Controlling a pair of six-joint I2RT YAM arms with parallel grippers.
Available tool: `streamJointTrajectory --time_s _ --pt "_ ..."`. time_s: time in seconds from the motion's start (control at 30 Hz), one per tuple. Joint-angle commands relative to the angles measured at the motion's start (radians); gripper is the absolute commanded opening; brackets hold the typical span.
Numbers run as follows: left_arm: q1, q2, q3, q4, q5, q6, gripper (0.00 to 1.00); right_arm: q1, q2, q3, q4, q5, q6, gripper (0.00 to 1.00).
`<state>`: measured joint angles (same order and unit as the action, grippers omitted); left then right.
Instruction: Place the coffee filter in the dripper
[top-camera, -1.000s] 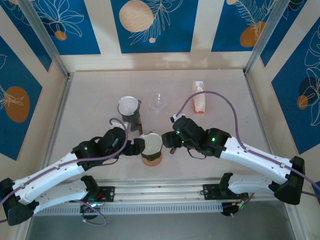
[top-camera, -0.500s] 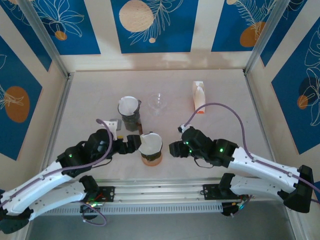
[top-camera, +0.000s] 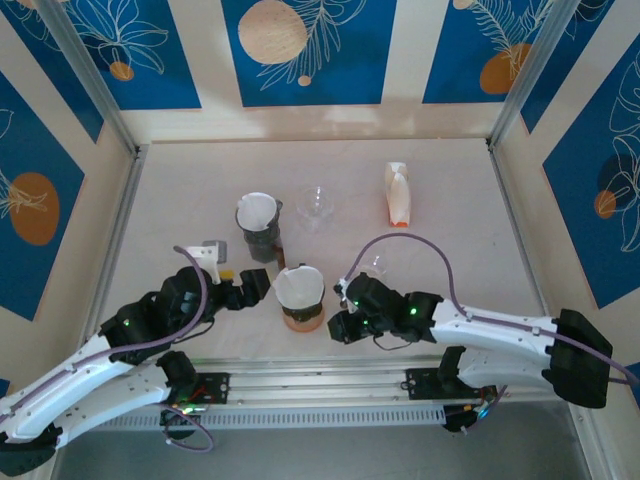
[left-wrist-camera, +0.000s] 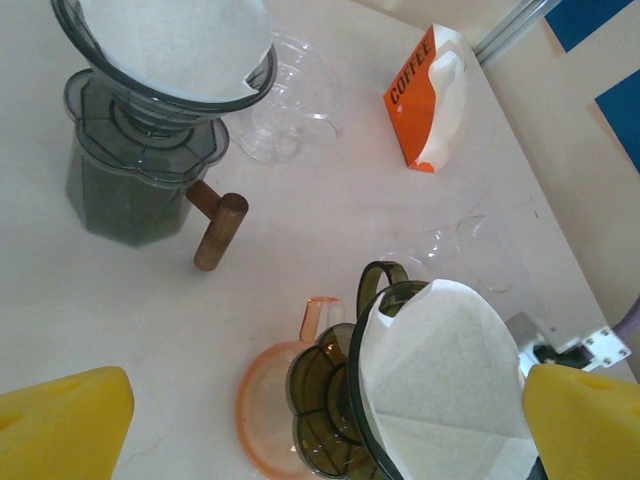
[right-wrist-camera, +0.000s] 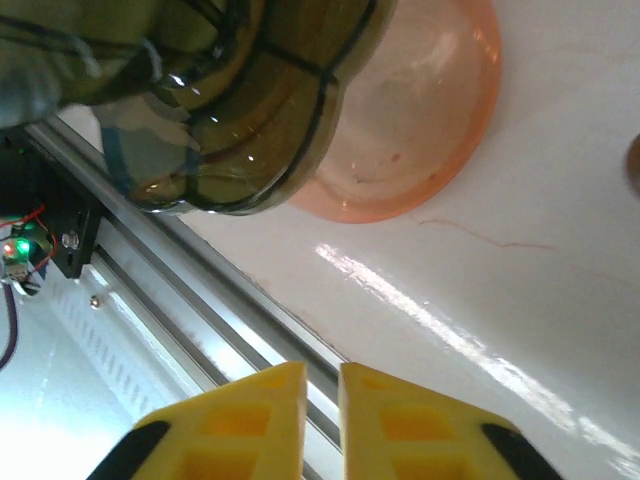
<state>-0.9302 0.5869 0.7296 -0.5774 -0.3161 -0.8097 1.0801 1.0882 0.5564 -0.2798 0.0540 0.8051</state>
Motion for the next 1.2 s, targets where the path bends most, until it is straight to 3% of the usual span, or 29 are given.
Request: streamJointTrajectory --time_s 0.0,0.5,1.17 --pt "0.011 -0.022 0.013 -0.033 -0.037 0.009 1.00 0.002 0.034 -0.041 0.129 -0.088 0.060 0.14" --pt "0.011 -0.052 0.028 -0.061 -0.058 0.020 1.00 -0.100 0.158 -0.114 0.309 -0.169 0.178 0.06" --pt "0.012 -0.069 0.048 -0.077 -0.058 0.030 1.00 -0.065 0.257 0.000 0.289 -0.023 0.269 0.06"
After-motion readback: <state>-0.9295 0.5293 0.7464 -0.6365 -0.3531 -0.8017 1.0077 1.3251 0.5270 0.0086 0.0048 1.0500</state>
